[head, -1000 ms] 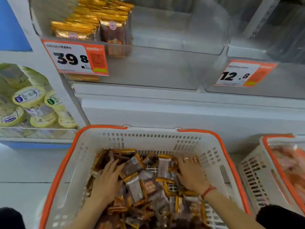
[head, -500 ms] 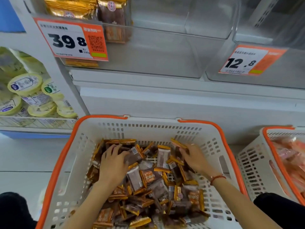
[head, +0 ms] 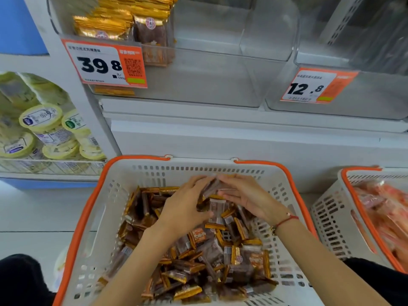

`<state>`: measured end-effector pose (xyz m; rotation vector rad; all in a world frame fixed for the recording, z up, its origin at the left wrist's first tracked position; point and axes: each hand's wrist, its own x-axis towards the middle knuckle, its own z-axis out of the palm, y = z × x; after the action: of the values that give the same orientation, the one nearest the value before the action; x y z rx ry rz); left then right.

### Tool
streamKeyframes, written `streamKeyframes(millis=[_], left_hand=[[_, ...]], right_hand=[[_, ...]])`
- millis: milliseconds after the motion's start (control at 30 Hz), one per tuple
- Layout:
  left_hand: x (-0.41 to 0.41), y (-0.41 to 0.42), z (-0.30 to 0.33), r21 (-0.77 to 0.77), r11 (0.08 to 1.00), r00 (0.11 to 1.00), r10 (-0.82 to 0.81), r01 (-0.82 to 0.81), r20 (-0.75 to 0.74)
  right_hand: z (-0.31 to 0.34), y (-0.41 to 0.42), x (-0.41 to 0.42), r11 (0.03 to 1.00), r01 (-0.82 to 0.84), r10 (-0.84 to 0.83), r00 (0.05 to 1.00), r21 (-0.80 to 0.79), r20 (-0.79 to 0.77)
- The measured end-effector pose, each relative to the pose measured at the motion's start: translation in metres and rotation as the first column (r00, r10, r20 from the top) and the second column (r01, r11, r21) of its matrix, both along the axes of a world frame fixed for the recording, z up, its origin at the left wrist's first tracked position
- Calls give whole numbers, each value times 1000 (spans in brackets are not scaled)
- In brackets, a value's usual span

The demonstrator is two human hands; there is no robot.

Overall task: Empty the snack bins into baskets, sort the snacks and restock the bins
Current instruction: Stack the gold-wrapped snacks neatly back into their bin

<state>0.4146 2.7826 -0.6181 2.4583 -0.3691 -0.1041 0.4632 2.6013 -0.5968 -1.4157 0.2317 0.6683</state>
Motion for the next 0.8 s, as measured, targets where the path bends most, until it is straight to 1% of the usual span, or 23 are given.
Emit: streamKeyframes(millis=[33,67,100,133,167,200,233,267,300,333,400,433,533,567,600,633,667,733,767,800], left_hand=[[1,3,-4,0,998,998,62,-62,9],[2,8,-8,-17,988,988,154,-154,-6],[3,13,-14,-37,968,967,245,-248,-70],[3,17,-20,-103,942,935,296,-320,-194],[3,20,-27,-219,898,890,292,-381,-351],[4,23,-32,-362,817,833,237,-449,-500],[3,25,-36,-472,707,775,172,-527,-608],[1,26,-39,-504,613,713,143,-608,-686],[0,28,-41,-484,561,653,140,-671,-744],[-1,29,-44,-452,542,605,139,-709,-784],[-3,29,-50,-416,529,559,140,-740,-817],[-3,29,-51,-405,512,544,154,-757,-825],[-1,31,-42,-400,481,524,153,-780,-838],[-1,32,-39,-409,480,532,152,-776,-833],[0,32,-35,-410,464,533,171,-786,-829],[1,34,-32,-411,443,535,200,-797,-821],[2,35,-29,-417,416,539,235,-808,-809],[7,37,-23,-439,385,556,281,-812,-782],[9,38,-19,-443,381,560,292,-811,-775],[12,39,-17,-432,390,557,306,-813,-772]], right_hand=[[-4,-3,1,1000,-24,24,999,17,-25],[-14,-7,2,997,-57,55,998,-43,-34],[-25,-11,0,969,-108,107,994,-224,-17],[-41,-17,-1,854,-175,208,978,-490,13],[-57,-23,-5,651,-241,345,939,-720,-3],[-74,-28,-11,441,-321,457,884,-838,-98],[-88,-32,-20,270,-412,510,828,-871,-234],[-104,-35,-29,153,-461,521,789,-874,-325],[-116,-38,-38,99,-448,515,787,-889,-339],[-125,-41,-45,89,-376,509,813,-922,-282],[-133,-41,-50,108,-219,498,856,-970,-137],[-131,-39,-48,122,-191,501,859,-974,-105],[-109,-35,-30,92,-208,525,841,-974,-130],[-98,-37,-20,113,-204,525,843,-973,-116],[-87,-39,-11,171,-205,513,854,-964,-90],[-73,-41,-2,272,-215,480,875,-938,-61],[-59,-41,4,399,-233,439,898,-887,-38],[-29,-36,11,670,-254,339,941,-698,-18],[-14,-32,11,771,-253,300,954,-585,-17],[-1,-27,10,838,-260,292,957,-480,-9]])
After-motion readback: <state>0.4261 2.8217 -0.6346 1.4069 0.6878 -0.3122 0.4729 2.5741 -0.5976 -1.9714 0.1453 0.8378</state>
